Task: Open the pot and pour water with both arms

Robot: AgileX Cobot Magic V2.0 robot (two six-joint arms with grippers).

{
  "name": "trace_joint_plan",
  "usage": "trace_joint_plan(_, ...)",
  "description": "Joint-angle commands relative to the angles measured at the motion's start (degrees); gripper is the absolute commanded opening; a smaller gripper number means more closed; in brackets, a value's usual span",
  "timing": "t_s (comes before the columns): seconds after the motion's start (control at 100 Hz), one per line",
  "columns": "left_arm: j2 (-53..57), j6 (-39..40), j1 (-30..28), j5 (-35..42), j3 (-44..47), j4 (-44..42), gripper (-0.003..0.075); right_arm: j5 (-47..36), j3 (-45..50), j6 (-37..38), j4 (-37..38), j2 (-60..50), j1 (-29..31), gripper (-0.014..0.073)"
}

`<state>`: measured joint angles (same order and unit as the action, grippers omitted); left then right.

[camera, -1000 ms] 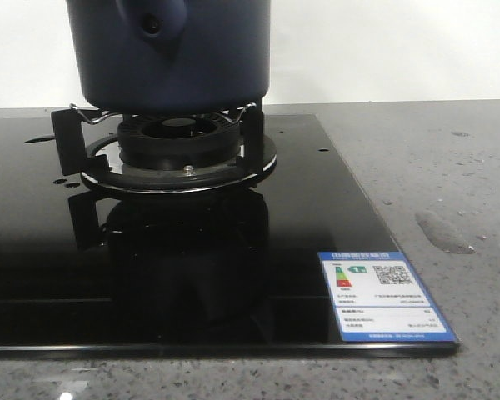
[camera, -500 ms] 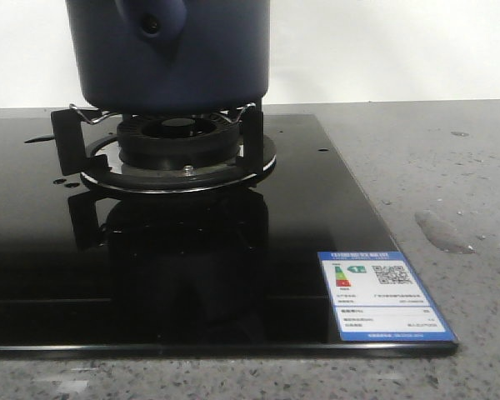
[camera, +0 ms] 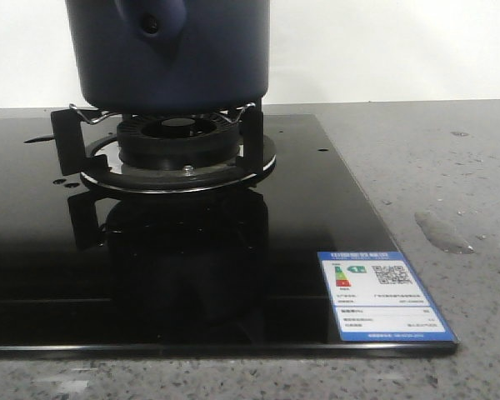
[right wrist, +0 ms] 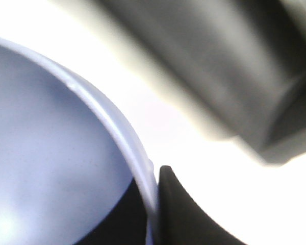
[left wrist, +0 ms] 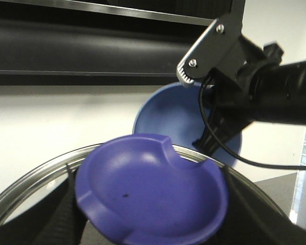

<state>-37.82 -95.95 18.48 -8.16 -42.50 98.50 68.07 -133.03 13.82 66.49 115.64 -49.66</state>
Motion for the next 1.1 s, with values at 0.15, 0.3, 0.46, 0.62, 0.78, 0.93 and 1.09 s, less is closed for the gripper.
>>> trace_joint_plan(0.15, 0.2, 0.5, 0.5, -3.3, -1.9, 0.8, 0.0283, 2.5, -1.8, 4.0, -10.1, -6.9, 2.8, -0.0042)
trace_joint_plan(0.3, -0.3, 0.5, 0.5, -5.5, -1.9, 0.8, 0.0283, 7.4, -1.8, 3.9, -24.6, -12.0, 9.7, -0.0042)
trace_joint_plan(0.46, -2.5, 0.5, 0.5, -8.5, -2.3, 0.8, 0.0283, 7.4, -1.4, 1.4, -54.3, -17.4, 24.6, -0.0042)
trace_joint_plan(0.62, -6.3, 0.5, 0.5, -11.3, -4.4, 0.8, 0.0283, 7.4, 7.6, -2.5, -66.0, -23.5, 36.4, -0.0042)
trace_joint_plan(0.78, -12.0, -2.2, 0.5, -14.2, -8.4, 0.8, 0.0283, 7.4, 26.7, -7.7, -69.1, -31.9, 44.9, -0.0042)
trace_joint_plan(0.93, -19.3, -2.9, 0.5, -17.9, -12.6, 0.8, 0.0283, 4.5, 44.5, -13.1, -74.2, -37.4, 53.4, -0.0043)
trace_joint_plan(1.09, -26.1, -3.0, 0.5, -20.4, -16.3, 0.8, 0.0283, -1.2, 58.0, -14.2, -74.7, -40.5, 59.2, -0.0042)
